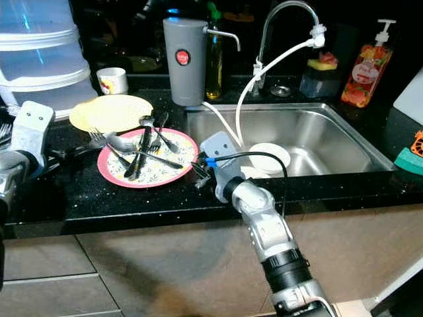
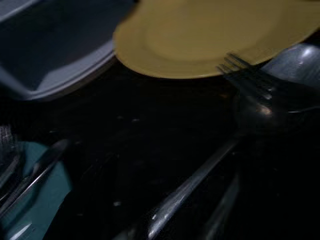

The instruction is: Kitchen organization

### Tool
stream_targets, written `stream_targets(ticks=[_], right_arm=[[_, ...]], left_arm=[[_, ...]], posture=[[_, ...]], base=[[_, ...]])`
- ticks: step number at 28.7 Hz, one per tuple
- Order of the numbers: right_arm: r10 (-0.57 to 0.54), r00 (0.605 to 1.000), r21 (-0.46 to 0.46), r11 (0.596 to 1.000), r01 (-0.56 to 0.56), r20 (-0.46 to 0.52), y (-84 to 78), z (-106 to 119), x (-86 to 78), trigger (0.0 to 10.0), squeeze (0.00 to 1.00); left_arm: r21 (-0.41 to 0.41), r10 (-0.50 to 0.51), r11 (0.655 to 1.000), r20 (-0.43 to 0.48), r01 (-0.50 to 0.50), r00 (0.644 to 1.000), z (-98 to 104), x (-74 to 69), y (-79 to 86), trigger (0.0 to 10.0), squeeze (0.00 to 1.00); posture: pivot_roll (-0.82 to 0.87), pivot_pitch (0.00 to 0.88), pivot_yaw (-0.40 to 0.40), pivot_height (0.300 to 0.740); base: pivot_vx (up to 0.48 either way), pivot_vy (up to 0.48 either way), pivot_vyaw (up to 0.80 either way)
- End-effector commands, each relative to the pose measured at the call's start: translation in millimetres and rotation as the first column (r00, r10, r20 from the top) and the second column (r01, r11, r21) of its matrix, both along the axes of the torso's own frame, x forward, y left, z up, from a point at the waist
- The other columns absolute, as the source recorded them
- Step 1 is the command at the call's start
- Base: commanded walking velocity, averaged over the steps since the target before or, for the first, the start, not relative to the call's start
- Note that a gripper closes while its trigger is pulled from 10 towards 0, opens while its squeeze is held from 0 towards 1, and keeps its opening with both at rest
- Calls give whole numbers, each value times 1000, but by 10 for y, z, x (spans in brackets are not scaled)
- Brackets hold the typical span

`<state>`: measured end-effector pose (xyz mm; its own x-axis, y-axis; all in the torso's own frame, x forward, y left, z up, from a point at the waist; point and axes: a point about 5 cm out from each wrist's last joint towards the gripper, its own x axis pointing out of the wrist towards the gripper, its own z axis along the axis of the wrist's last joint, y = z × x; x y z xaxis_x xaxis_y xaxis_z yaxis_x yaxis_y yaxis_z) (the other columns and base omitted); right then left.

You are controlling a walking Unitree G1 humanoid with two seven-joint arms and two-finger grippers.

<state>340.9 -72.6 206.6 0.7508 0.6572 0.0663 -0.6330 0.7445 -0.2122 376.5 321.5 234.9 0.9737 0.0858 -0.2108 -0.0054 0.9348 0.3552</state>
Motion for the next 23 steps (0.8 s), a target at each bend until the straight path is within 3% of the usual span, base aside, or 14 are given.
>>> stream_targets(ticks=[1, 4, 8, 11, 18, 19, 20, 21, 22, 23], right_arm=[[56, 998, 43, 998, -55, -30, 25, 23, -64, 10000, 0], [145, 988, 112, 984, -139, -51, 36, 81, -156, 10000, 0], [189, 981, 130, 975, -180, -54, 47, 108, -200, 10000, 0], [254, 966, 151, 958, -243, -53, 75, 146, -257, 10000, 0], [269, 961, 133, 957, -259, -64, 73, 178, -296, 10000, 0], [270, 961, 130, 957, -260, -66, 70, 185, -296, 10000, 0], [270, 961, 130, 957, -260, -66, 70, 185, -296, 10000, 0], [271, 960, 128, 957, -262, -67, 68, 190, -296, 10000, 0], [272, 960, 124, 957, -263, -68, 65, 196, -297, 10000, 0], [272, 960, 124, 957, -263, -68, 65, 196, -297, 10000, 0]], left_arm=[[10, -7, 1000, -21, 7, 1000, 45, -37, 84, 10000, 0], [1, -27, 1000, -78, 27, 997, 11, -53, 101, 10000, 0], [12, -26, 1000, -119, 27, 993, -26, -74, 128, 10000, 0], [-34, -15, 999, -172, 10, 985, -84, -109, 166, 10000, 0], [-104, -33, 995, -241, 8, 970, -147, -133, 158, 10000, 0], [-119, -36, 993, -244, 7, 969, -155, -134, 153, 3176, 0], [-119, -36, 993, -244, 7, 969, -155, -134, 153, 3176, 0], [-129, -38, 992, -245, 6, 969, -158, -134, 150, 941, 0], [-139, -38, 990, -247, 3, 968, -162, -135, 149, 0, 0], [-139, -38, 990, -247, 3, 968, -162, -135, 149, 0, 0]], posture=[[-11, 90, -37, 740], [-8, 89, -39, 740], [-5, 89, -38, 740], [-1, 86, -36, 740], [-1, 87, -33, 740], [-1, 87, -33, 740], [-1, 87, -33, 740], [-1, 87, -33, 740], [-1, 87, -33, 740], [-1, 87, -33, 740]], base=[[0, 0, 0], [0, 0, 0], [0, 0, 0], [0, 0, 0], [0, 0, 0], [0, 0, 0], [0, 0, 0], [0, 0, 0], [0, 0, 0], [0, 0, 0]])
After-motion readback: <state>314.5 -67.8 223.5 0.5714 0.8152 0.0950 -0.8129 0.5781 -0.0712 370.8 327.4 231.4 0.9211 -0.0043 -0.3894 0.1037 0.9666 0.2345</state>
